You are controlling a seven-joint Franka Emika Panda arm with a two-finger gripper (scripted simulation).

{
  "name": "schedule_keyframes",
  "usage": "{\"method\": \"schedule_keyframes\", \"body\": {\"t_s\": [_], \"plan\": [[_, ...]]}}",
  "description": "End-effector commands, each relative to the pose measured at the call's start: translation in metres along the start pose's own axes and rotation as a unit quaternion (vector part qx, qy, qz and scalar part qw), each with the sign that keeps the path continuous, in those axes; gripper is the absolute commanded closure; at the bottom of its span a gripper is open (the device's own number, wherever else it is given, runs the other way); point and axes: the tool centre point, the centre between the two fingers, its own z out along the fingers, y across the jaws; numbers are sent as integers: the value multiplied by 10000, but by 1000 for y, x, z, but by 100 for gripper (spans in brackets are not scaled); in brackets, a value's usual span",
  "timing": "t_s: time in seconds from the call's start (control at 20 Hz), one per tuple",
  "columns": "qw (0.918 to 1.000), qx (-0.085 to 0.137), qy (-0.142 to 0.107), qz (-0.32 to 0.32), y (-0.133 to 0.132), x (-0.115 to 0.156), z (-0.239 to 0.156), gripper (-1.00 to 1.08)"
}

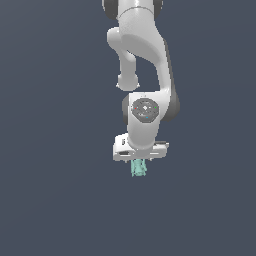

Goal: Pick up the object and move it to a goal position.

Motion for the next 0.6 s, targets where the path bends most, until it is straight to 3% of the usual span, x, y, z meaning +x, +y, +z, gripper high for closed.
{"method": "schedule_keyframes", "body": {"t_s": [0.0, 0.55], "plan": [[10000, -5, 2, -44, -2, 5, 6, -92], [10000, -7, -4, -69, -3, 6, 21, -92]]}}
